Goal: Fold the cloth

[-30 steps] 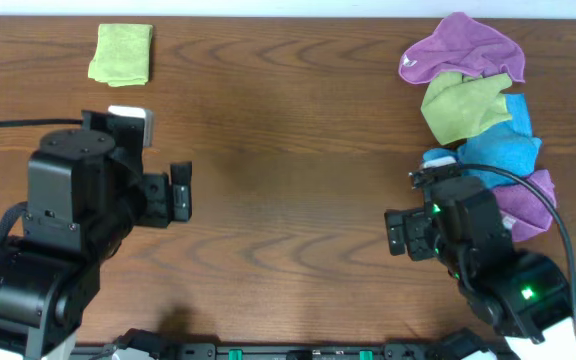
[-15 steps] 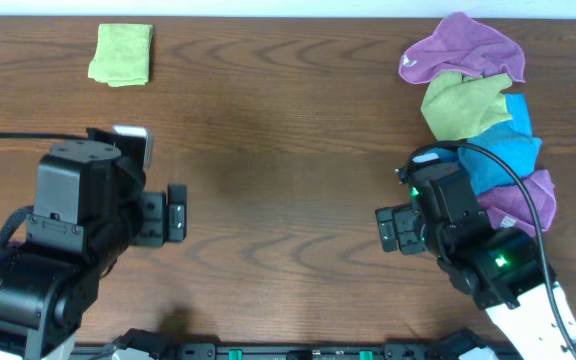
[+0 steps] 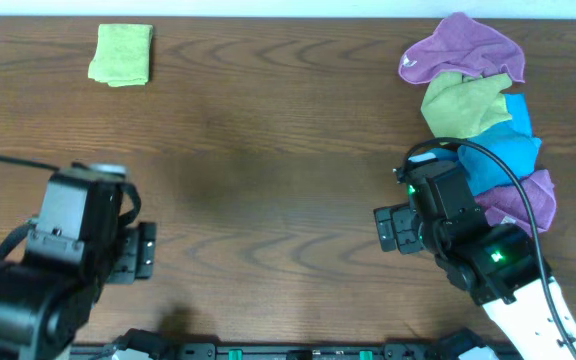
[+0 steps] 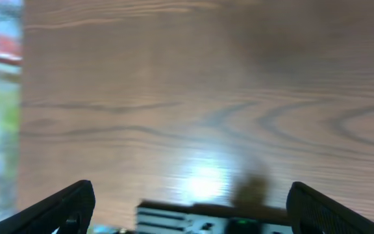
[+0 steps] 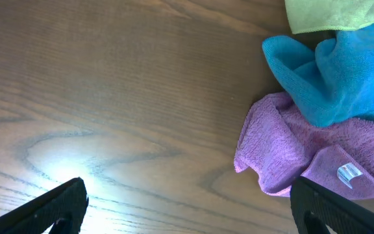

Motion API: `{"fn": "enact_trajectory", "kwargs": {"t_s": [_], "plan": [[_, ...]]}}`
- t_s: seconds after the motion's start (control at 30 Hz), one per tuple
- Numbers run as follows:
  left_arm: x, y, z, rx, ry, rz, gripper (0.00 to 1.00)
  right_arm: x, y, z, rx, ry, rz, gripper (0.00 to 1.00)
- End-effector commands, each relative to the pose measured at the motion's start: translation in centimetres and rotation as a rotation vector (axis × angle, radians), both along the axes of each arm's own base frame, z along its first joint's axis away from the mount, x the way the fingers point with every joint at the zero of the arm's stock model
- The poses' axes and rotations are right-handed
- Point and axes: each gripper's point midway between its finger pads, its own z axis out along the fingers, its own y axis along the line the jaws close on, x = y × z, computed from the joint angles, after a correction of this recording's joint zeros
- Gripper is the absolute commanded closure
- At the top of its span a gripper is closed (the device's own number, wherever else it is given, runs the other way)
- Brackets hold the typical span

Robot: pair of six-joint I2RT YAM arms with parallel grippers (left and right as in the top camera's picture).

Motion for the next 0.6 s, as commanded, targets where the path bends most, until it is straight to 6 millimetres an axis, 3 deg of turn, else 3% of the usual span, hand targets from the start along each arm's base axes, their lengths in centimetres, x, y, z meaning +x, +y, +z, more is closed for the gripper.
{"fn": "enact_trajectory", "kwargs": {"t_s": [0.0,0.2,0.37,0.57], "plan": [[-2.1,3.1,2.7,0.072,-0.146,0.128,0.05,0.0,-0.2,-0.1,0.004,0.003,-0.021,0.01],[-6.6,4.1,4.4,-0.028,-0.355,0.162,0.05,0.0,-0.2,-0.1,0.004,0.003,-0.021,0.01],[-9.7,4.7,4.5,-0.094,-0.517,0.149,0.05,0.0,-0.2,-0.1,0.004,0.003,-0.021,0.01],[-9.4,4.8,3.9,-0.081,-0.720,0.119,0.05,0.0,-0.2,-0.1,0.004,0.003,-0.021,0.01]]}}
